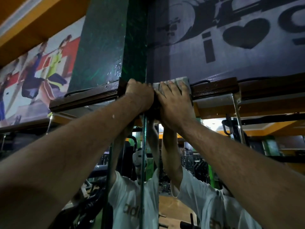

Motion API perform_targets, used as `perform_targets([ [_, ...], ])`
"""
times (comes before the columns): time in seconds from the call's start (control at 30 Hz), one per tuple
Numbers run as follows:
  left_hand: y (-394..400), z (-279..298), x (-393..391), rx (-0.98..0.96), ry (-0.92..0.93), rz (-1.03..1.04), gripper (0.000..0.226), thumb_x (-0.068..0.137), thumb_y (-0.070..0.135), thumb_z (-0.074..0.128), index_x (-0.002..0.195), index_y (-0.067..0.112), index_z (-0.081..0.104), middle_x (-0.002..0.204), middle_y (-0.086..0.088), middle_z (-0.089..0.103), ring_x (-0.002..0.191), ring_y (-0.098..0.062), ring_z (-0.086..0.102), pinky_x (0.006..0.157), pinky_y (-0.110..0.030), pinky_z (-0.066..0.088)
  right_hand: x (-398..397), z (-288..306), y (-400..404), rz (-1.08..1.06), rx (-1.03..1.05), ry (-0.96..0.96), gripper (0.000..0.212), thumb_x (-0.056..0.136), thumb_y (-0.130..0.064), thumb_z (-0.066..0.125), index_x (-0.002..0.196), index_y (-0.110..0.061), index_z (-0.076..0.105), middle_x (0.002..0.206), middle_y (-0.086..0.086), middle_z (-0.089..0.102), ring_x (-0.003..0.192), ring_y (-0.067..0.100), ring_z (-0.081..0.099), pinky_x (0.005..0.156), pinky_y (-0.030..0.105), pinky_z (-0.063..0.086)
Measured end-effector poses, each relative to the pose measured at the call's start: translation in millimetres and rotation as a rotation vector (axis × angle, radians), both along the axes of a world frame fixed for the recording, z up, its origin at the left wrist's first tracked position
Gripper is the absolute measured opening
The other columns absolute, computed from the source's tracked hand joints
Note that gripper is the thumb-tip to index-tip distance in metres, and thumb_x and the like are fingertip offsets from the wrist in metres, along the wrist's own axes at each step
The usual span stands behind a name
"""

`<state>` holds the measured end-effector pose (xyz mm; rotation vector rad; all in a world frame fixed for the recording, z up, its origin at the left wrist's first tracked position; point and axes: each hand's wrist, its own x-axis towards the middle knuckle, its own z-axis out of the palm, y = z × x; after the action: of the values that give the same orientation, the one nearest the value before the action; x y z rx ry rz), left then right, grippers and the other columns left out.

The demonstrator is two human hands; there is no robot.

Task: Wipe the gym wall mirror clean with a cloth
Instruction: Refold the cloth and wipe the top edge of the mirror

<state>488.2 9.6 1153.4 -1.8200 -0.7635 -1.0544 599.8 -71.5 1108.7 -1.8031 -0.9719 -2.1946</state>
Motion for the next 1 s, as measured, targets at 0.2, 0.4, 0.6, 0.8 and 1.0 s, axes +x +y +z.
perform_targets([
  [0.2,-5,-1,-7,-0.016,0.064,-0.025,0.022,0.106,0.028,0.043,0.113,0.019,0.062,0.125,-0.005,0.066,0.116,-0.027,0.062,0.101,-0.040,0.038,-5,2,2,0.018,0.038,0.067,0.086,0.094,-0.063,0.060,0.159,-0.013,0.036,0.165,0.016,0.036,0.154,0.037,0.030,0.126,0.059,0.016],
  [0.4,14,-4,1,0.067,0.103,0.065,0.027,0.102,0.037,0.044,0.113,0.022,0.064,0.114,0.003,0.069,0.107,-0.023,0.065,0.096,-0.044,0.035,-3,0,13,-0.043,-0.056,0.024,0.092,0.093,-0.069,0.058,0.163,-0.017,0.029,0.168,0.013,0.031,0.156,0.036,0.025,0.126,0.059,0.011],
  [0.6,12,-15,1,0.098,0.054,0.128,0.044,0.101,0.039,0.043,0.134,0.011,0.052,0.128,-0.008,0.059,0.119,-0.029,0.055,0.105,-0.047,0.031,5,-11,17,-0.121,-0.016,-0.019,0.091,0.097,-0.063,0.054,0.165,-0.014,0.020,0.171,0.015,0.022,0.158,0.038,0.018,0.126,0.060,0.007],
  [0.8,11,-26,6,0.056,0.027,0.016,0.063,0.106,0.033,0.022,0.160,0.006,0.008,0.165,-0.016,0.021,0.152,-0.035,0.019,0.121,-0.053,0.011,2,1,-14,-0.109,0.111,0.014,0.060,0.099,-0.044,0.049,0.153,-0.018,0.047,0.157,0.013,0.046,0.147,0.038,0.037,0.121,0.056,0.015],
  [1.0,12,-30,14,0.017,-0.004,-0.059,0.065,0.104,0.032,0.026,0.160,0.004,0.009,0.166,-0.015,0.019,0.154,-0.034,0.013,0.123,-0.055,0.003,7,-16,-17,-0.178,-0.047,-0.001,0.067,0.099,-0.047,0.024,0.161,-0.024,0.036,0.169,0.013,0.032,0.157,0.037,0.023,0.126,0.058,0.008],
])
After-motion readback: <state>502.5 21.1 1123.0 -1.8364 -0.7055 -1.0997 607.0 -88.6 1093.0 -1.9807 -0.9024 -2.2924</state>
